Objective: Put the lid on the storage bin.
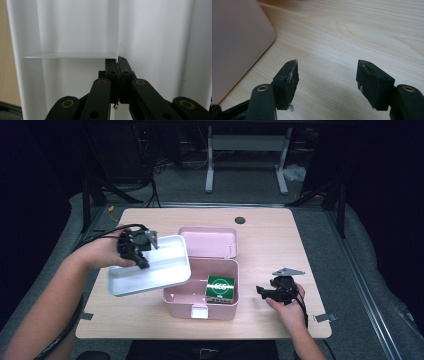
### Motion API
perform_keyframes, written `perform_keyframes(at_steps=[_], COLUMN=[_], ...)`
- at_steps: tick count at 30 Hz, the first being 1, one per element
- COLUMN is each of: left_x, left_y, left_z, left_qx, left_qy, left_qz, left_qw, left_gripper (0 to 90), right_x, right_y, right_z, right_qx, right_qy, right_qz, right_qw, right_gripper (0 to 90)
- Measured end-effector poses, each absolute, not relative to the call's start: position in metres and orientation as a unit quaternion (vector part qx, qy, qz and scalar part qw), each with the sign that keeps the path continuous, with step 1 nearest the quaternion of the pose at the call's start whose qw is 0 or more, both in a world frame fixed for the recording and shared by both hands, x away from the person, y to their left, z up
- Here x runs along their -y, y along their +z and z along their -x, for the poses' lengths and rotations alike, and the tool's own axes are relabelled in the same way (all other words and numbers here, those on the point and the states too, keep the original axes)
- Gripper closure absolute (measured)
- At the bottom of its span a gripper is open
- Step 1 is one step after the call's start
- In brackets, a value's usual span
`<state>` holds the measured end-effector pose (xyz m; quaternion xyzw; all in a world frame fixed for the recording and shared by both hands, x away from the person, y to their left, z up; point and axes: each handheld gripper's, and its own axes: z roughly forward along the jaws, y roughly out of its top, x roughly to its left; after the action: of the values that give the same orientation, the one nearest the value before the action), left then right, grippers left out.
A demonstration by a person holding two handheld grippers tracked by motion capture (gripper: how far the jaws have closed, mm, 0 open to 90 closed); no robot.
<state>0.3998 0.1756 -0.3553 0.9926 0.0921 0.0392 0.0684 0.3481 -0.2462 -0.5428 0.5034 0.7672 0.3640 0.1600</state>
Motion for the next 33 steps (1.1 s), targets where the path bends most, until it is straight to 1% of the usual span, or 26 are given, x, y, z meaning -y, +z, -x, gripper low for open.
perform_keyframes(at_steps=[10, 15, 20, 33], left_x=[-0.096, -0.070, -0.060, -0.052], left_y=[-0.361, -0.368, -0.377, -0.396], left_z=[-0.397, -0.394, -0.395, -0.398], left_qx=[-0.021, 0.002, 0.014, 0.012], left_qy=[0.025, 0.015, 0.006, -0.007], left_qz=[-0.995, -0.995, -0.995, -0.996], left_qw=[0.092, 0.100, 0.097, 0.086], left_gripper=[89.3, 89.3, 89.3, 89.3], right_x=[0.248, 0.249, 0.249, 0.248], right_y=[-0.542, -0.542, -0.542, -0.543], right_z=[-0.348, -0.348, -0.348, -0.349], right_qx=[-0.765, -0.765, -0.765, -0.766], right_qy=[0.369, 0.370, 0.372, 0.371], right_qz=[-0.503, -0.502, -0.501, -0.501], right_qw=[0.160, 0.159, 0.158, 0.157], right_gripper=[34.0, 34.0, 34.0, 34.0])
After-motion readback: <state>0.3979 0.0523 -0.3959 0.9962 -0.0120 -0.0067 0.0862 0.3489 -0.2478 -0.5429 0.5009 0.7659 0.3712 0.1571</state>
